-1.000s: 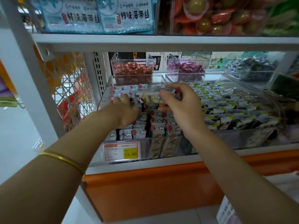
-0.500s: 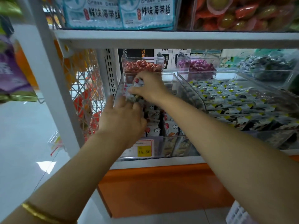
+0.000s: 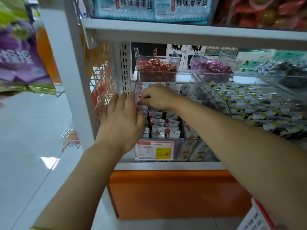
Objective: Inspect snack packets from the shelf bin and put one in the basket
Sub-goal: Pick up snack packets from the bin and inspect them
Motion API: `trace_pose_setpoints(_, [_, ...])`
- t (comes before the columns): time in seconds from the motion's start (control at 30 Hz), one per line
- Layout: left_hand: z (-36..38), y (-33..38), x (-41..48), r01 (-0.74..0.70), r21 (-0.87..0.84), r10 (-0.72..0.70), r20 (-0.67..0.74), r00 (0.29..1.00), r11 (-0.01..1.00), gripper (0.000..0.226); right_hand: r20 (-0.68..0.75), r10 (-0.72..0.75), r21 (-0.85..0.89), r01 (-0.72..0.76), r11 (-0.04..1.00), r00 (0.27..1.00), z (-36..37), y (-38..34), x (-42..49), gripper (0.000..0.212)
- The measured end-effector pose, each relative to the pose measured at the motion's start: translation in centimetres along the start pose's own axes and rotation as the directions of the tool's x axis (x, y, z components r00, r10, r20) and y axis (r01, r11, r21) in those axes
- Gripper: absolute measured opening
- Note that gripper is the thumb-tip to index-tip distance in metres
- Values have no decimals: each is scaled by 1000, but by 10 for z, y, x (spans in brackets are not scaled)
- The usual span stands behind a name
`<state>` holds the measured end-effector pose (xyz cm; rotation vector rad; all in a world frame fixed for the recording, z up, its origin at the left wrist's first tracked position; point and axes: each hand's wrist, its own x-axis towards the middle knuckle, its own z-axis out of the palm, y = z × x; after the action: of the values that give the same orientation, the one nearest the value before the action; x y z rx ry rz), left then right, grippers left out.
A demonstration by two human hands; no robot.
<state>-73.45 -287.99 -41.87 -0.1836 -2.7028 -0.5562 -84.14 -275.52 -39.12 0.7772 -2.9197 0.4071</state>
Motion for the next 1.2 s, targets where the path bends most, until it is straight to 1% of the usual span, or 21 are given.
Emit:
trace_pose_setpoints(0.07, [0, -1, 0, 2, -35, -2, 12, 1000, 999, 56, -19, 19, 87, -17, 996, 1000, -8, 4, 5, 24])
trace_pose_setpoints(0.13, [-1, -2, 1, 1, -56, 1, 33, 999, 998, 56, -138, 79, 180, -53, 982, 987, -17, 9, 10, 20])
trace_pose_setpoints(0.2, [-2, -4, 2, 2, -78, 2, 55, 998, 997, 56, -259, 117, 186, -69, 980, 959, -21, 13, 18, 18])
trace_pose_setpoints(0.23, [-3, -4, 3, 4, -87, 1, 63, 998, 996, 56, -278, 118, 160, -76, 984, 953, -20, 14, 22, 18])
trace_pose_setpoints(0.3, [-3, -4, 4, 7, -103, 0, 70, 998, 995, 55, -237, 116, 92, -96, 991, 965, -14, 14, 30, 14])
trace_pose_setpoints(0.4, [-2, -4, 5, 10, -120, -2, 67, 998, 993, 54, -160, 129, -59, -140, 988, 979, 2, 12, 40, 5])
trace_pose_setpoints(0.43, [-1, -5, 6, 7, -122, 1, 66, 998, 992, 55, -160, 127, -81, -141, 987, 979, 6, 10, 42, 6])
trace_pose_setpoints(0.47, [-1, -5, 6, 6, -126, 3, 66, 998, 992, 55, -167, 123, -59, -135, 989, 978, 6, 9, 43, 9])
trace_pose_setpoints(0.5, [-1, -5, 7, 8, -135, 1, 66, 998, 991, 55, -181, 127, 21, -125, 992, 975, 4, 7, 43, 10])
trace_pose_setpoints(0.53, [-1, -5, 7, 14, -147, -5, 65, 998, 989, 55, -209, 138, 140, -110, 984, 968, -1, 5, 40, 9])
trace_pose_setpoints(0.6, [-2, -4, 6, 34, -171, -25, 53, 998, 985, 55, -315, 181, 365, -58, 929, 932, -15, 2, 29, 3])
trace_pose_setpoints(0.67, [-4, -2, 5, 46, -183, -44, 13, 999, 982, 55, -415, 235, 490, -2, 872, 879, -29, 0, 14, 1])
trace_pose_setpoints(0.73, [-6, 1, 4, 40, -199, -51, -48, 998, 979, 55, -478, 275, 556, 44, 830, 834, -37, -3, -6, 8])
trace_pose_setpoints(0.77, [-7, 2, 4, 30, -203, -49, -86, 995, 979, 54, -506, 306, 600, 74, 797, 806, -39, -6, -16, 13])
trace_pose_setpoints(0.83, [-9, 6, 3, -5, -189, -29, -176, 984, 982, 50, -546, 400, 713, 157, 684, 736, -42, -10, -39, 22])
trace_pose_setpoints(0.9, [-12, 11, 0, -54, -172, 5, -278, 961, 984, 45, -540, 486, 792, 220, 570, 687, -43, -9, -64, 21])
trace_pose_setpoints(0.97, [-15, 18, -2, -107, -206, 37, -318, 947, 973, 42, -460, 558, 869, 223, 441, 690, -40, -3, -90, 12])
trace_pose_setpoints(1.03, [-17, 27, -2, -136, -278, 61, -262, 963, 951, 44, -365, 603, 927, 218, 305, 710, -35, 3, -114, 7])
trace_pose_setpoints(1.1, [-15, 35, -1, -143, -325, 85, -183, 979, 935, 42, -290, 612, 957, 225, 183, 736, -30, 6, -129, 11])
trace_pose_setpoints(1.2, [-15, 45, -5, -141, -463, 73, -162, 984, 875, 24, -196, 601, 972, 235, 14, 775, -26, 7, -141, 14])
